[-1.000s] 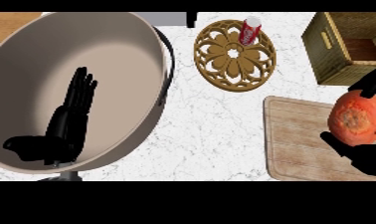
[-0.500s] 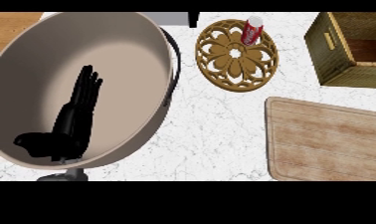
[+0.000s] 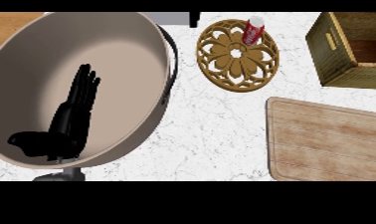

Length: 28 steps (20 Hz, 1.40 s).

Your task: Pick the squash from the cutting board and place it in the basket

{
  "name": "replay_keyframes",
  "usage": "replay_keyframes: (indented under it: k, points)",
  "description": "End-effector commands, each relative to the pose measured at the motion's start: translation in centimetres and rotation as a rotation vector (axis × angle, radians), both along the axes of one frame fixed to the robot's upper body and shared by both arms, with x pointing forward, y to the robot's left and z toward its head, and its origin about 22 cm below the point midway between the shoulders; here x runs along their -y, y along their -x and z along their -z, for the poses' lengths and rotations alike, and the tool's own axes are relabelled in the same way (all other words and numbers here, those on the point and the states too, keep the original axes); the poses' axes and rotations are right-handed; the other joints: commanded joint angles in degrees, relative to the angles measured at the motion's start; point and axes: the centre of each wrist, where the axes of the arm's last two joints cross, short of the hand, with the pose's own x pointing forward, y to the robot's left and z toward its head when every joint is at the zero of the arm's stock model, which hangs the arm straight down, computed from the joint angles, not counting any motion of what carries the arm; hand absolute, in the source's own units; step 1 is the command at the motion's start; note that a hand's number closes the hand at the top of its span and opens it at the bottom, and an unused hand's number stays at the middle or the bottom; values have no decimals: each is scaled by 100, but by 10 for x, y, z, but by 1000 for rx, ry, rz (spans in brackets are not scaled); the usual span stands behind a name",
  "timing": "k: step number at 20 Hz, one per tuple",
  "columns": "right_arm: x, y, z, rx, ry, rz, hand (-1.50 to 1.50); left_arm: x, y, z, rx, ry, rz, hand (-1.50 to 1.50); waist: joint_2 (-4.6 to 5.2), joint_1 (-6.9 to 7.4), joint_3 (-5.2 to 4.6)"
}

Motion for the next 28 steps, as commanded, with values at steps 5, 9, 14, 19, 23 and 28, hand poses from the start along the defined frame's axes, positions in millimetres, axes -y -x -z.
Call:
replay_keyframes:
  k: [5,9,14,19,23,28]
  points:
    - [45,-22,30,-16,37,38,150,-7,-13,-16,8,2,12,0,2,1,3]
    - [69,-42,39,-75,88,24,150,5,3,-5,12,6,15,0,10,60,5]
    - [81,-51,53,-100,119,37,150,-1,-3,-1,12,-14,11,0,6,38,4]
    - [85,-64,75,-81,63,35,150,-7,-7,-3,10,-13,11,0,12,38,4]
    - [86,-72,97,-77,60,33,150,-7,5,4,9,-7,19,0,13,61,5]
    - [119,-58,82,-86,15,87,150,22,-12,-9,4,-4,3,0,16,38,7]
